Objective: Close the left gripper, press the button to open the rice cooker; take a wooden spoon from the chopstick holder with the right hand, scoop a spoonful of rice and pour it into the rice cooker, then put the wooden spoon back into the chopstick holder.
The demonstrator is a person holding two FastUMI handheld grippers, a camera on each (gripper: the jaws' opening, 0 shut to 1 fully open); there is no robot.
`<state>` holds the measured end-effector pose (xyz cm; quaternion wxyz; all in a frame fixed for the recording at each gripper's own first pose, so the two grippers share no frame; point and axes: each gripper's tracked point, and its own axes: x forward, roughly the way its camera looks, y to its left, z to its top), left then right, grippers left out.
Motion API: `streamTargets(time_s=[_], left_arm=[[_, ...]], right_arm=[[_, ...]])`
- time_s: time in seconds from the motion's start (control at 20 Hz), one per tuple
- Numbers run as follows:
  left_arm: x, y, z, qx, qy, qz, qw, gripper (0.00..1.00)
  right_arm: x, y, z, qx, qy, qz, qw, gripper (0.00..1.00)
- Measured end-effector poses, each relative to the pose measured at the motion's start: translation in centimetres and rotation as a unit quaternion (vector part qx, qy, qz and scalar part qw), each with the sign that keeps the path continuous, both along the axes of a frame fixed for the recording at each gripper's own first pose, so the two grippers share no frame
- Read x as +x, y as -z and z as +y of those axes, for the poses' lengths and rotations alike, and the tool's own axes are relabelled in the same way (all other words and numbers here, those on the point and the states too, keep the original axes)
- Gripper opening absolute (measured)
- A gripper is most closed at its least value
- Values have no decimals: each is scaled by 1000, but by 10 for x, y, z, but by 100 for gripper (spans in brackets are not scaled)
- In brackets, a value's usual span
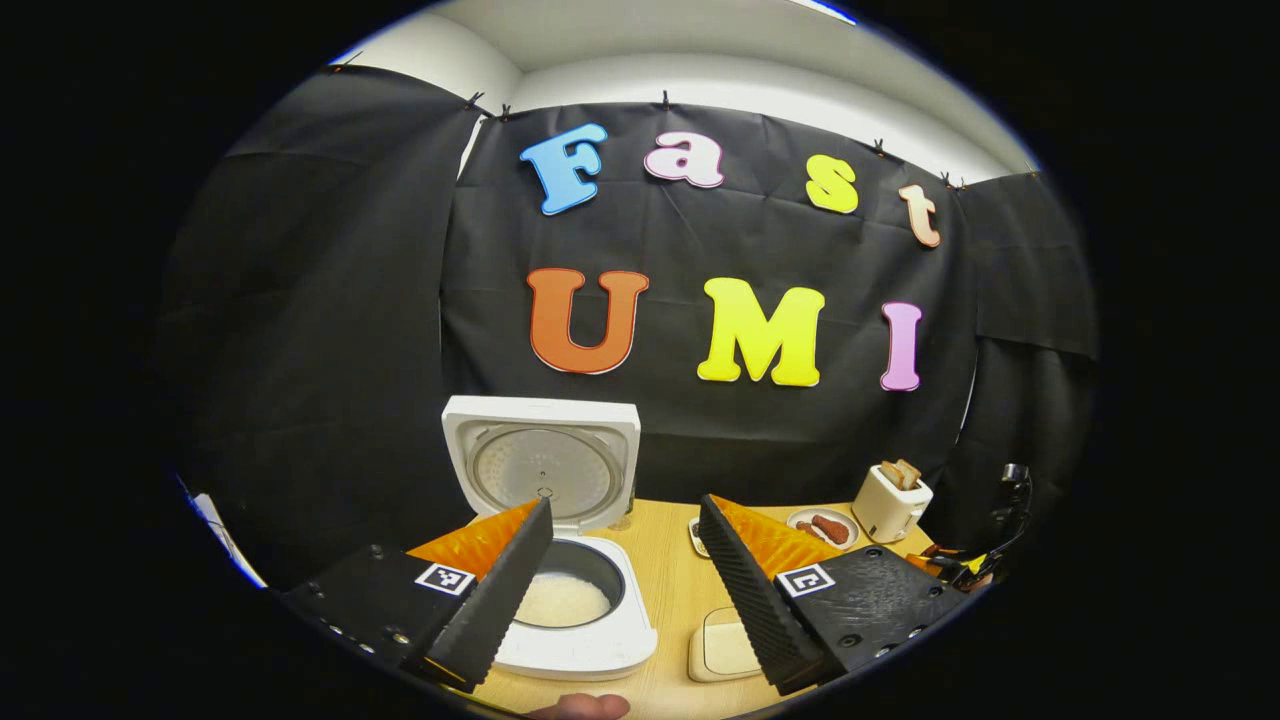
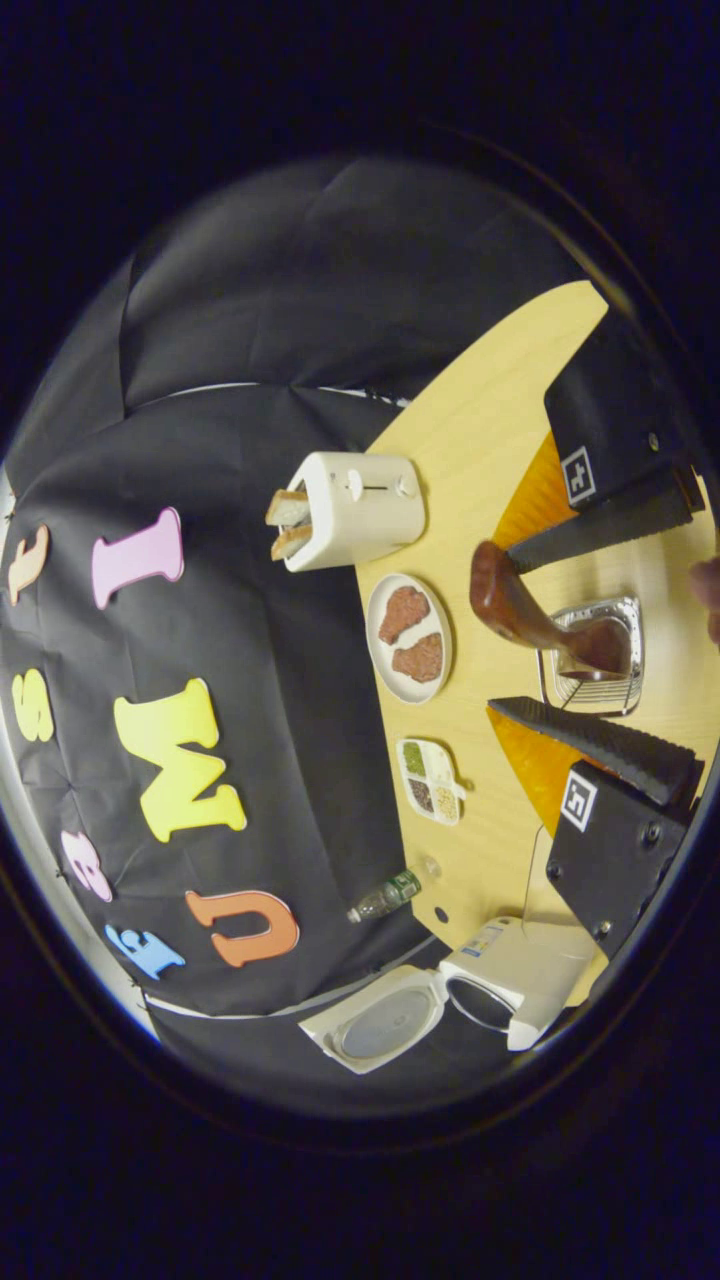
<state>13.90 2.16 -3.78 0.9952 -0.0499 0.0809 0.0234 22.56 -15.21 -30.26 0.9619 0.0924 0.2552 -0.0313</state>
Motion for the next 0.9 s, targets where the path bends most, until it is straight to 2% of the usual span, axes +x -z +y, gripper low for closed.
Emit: streamTargets(time_s=[0.1,0.2,0.25,0.4,0.6,0.7,0.9], left_arm=[[6,-9,3,1,1,-12,1000,94],[13,-16,7,7,3,-20,1000,94],[17,-19,8,9,5,-25,1000,94],[34,-36,12,9,17,-36,999,94],[67,-55,34,4,6,-39,999,94],[85,-55,47,6,-7,-23,1000,94],[122,-48,72,16,-27,19,999,94]], right_arm=[[-5,-24,-15,-8,20,-17,1000,81],[-10,-52,-23,-8,33,-35,999,89],[-14,-65,-26,-12,36,-43,998,99],[-30,-106,-30,-24,44,-65,997,99],[-55,-153,-20,-34,43,-95,994,99],[-67,-173,-11,-27,33,-104,994,98],[-88,-198,-10,-14,41,-124,991,99]])
